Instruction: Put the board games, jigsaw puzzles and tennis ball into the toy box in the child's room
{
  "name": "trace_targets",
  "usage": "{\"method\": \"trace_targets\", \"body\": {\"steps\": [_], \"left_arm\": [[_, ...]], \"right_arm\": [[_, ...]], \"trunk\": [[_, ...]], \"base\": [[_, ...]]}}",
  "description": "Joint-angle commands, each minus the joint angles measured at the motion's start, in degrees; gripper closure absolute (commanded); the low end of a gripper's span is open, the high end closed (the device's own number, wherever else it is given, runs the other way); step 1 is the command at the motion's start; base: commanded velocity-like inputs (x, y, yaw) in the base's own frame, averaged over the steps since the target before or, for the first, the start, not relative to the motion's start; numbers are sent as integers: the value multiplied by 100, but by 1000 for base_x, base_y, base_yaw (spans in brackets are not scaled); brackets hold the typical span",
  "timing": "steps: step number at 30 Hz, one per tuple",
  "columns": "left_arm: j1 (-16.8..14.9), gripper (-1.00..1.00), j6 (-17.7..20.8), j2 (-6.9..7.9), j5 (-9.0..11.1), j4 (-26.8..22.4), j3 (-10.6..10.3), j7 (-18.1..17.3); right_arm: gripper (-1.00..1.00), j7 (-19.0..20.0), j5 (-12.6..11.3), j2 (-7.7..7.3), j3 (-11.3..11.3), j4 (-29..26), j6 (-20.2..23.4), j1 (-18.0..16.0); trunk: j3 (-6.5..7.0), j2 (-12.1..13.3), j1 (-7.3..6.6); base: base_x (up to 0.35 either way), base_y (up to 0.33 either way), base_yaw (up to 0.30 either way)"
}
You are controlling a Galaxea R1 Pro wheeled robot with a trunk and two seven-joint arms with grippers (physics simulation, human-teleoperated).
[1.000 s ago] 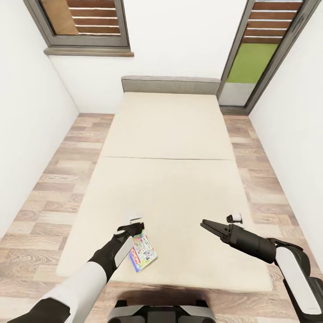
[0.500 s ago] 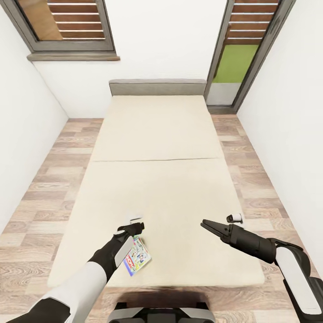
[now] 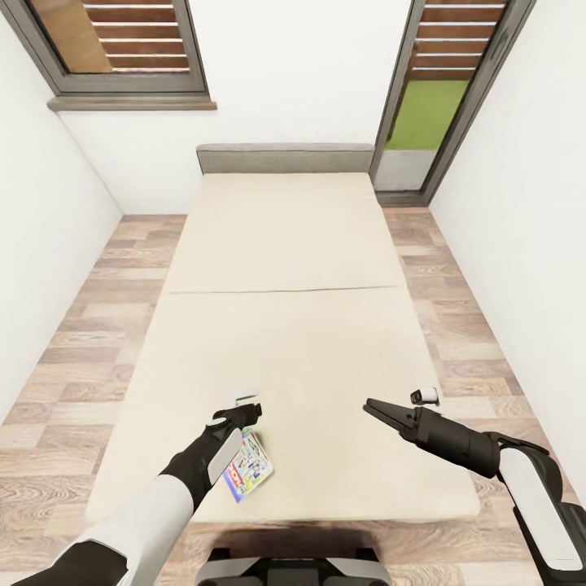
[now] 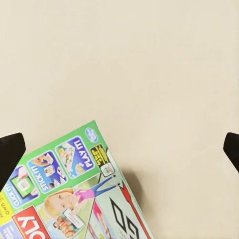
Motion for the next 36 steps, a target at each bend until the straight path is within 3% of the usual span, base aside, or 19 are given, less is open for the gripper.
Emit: {"method": "trace_targets", "body": {"steps": [1, 29, 36], "left_arm": [[-3, -100, 21, 8, 51, -11, -44, 53], [-6, -100, 11, -17, 30, -15, -41, 100], [-279, -100, 50, -18, 33, -25, -36, 105]], "right_arm": [[-100, 29, 22, 0, -2, -1, 22, -4], [-100, 37, 24, -5, -34, 1, 21, -4], [-100, 22, 32, -1, -8, 4, 16, -4]], "trunk": [[-14, -9, 3], [-266, -9, 3], [-332, -9, 3]], "base": [[4, 0, -1], [0, 0, 0], [0, 0, 0]]}}
